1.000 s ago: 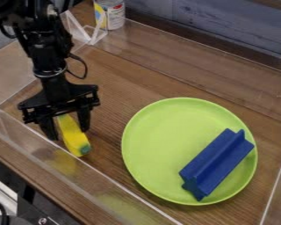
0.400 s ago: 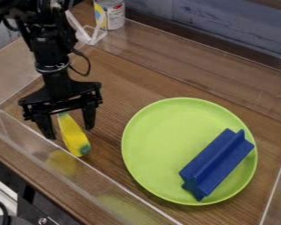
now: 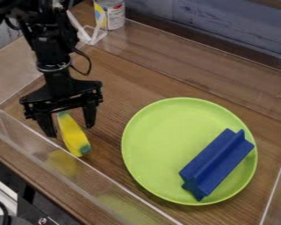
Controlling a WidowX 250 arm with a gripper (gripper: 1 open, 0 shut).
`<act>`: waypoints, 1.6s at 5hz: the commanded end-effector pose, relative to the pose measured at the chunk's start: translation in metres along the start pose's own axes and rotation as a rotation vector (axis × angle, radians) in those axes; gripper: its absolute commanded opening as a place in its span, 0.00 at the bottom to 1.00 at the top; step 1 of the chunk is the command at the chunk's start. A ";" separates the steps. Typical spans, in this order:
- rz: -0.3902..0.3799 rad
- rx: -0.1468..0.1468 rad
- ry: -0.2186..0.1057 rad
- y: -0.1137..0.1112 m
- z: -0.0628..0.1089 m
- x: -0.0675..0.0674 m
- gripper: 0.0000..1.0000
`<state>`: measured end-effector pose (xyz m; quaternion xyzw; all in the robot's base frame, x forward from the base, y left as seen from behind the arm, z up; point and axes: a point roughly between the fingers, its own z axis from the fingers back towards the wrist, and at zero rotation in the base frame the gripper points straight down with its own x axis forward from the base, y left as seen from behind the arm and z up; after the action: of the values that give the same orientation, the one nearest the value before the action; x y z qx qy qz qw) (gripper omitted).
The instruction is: Put the banana in the green plate
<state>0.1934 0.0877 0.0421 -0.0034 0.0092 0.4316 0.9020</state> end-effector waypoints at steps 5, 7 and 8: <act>-0.162 -0.015 -0.011 -0.047 0.036 -0.005 0.00; -0.357 -0.035 0.022 -0.122 0.039 -0.059 0.00; -0.403 -0.045 0.036 -0.148 0.029 -0.091 0.00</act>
<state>0.2443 -0.0744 0.0629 -0.0217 0.0343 0.2391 0.9701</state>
